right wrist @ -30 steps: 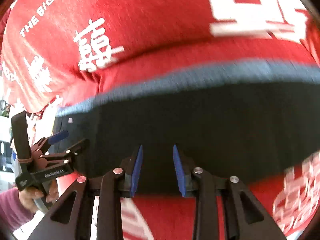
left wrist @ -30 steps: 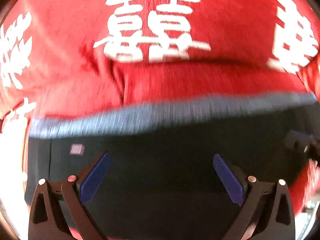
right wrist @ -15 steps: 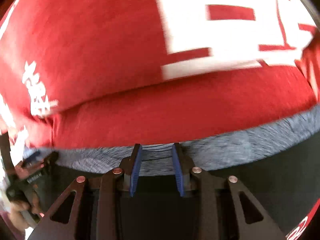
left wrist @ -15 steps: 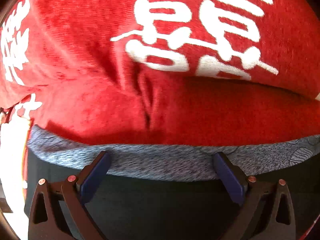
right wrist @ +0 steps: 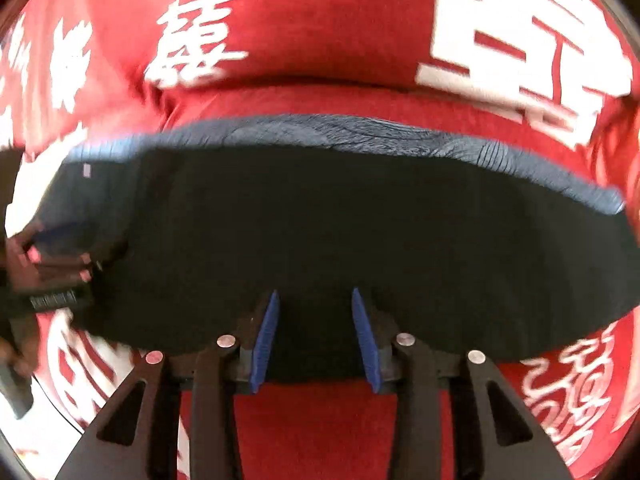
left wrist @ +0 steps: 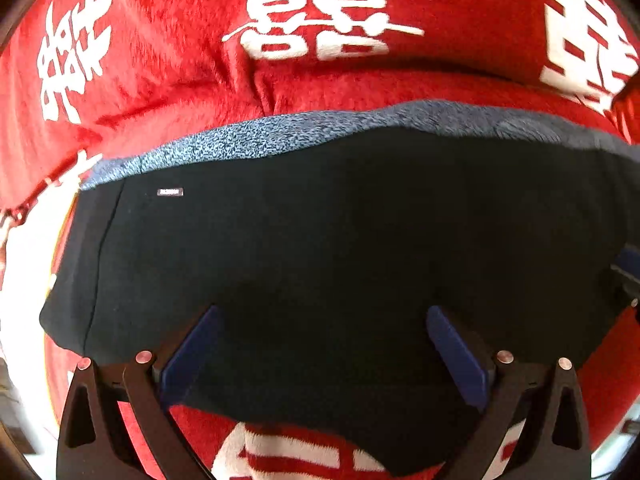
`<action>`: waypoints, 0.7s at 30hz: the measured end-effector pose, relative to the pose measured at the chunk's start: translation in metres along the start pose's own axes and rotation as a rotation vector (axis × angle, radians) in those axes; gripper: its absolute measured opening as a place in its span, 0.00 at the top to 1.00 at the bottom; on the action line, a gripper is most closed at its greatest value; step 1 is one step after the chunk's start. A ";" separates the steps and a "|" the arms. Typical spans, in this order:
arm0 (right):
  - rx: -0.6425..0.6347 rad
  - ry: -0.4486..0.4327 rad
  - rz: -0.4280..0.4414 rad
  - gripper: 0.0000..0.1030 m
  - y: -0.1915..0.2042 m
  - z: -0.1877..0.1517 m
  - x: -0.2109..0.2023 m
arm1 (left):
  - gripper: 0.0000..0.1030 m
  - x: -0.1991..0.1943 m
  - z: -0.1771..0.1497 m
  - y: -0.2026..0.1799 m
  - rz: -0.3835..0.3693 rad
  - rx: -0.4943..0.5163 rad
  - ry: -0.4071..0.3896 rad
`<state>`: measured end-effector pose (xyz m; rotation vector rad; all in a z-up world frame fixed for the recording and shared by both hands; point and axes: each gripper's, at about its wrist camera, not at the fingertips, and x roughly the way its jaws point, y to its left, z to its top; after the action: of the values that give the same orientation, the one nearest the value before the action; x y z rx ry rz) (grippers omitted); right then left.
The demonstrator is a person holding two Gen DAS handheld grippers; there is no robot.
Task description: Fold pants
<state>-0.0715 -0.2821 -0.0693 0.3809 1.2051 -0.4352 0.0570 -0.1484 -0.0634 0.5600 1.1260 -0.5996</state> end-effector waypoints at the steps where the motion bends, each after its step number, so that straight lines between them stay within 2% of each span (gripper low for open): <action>1: 0.009 0.008 0.001 0.60 -0.001 -0.002 -0.002 | 0.00 -0.002 -0.003 -0.001 0.008 0.019 -0.004; 5: 0.067 0.050 0.012 0.60 -0.007 -0.002 -0.010 | 0.00 0.000 -0.012 0.002 -0.008 0.019 0.023; 10: 0.137 0.067 0.089 0.58 0.003 -0.004 -0.023 | 0.00 -0.007 -0.012 0.013 -0.015 -0.021 0.062; 12: 0.141 0.068 0.094 0.54 0.010 -0.005 -0.025 | 0.00 -0.009 -0.007 0.019 -0.008 -0.030 0.054; 16: 0.163 0.098 0.106 0.51 0.016 -0.006 -0.026 | 0.00 -0.005 0.015 0.043 0.051 -0.009 -0.007; 17: 0.162 0.097 0.107 0.51 0.017 -0.007 -0.028 | 0.00 0.000 0.026 0.057 0.090 -0.013 -0.026; 21: 0.132 0.091 0.089 0.50 0.017 -0.011 -0.035 | 0.00 0.027 0.062 0.114 0.191 -0.117 -0.045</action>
<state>-0.0819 -0.2577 -0.0385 0.5707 1.2463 -0.4254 0.1839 -0.1134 -0.0556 0.5435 1.0447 -0.3776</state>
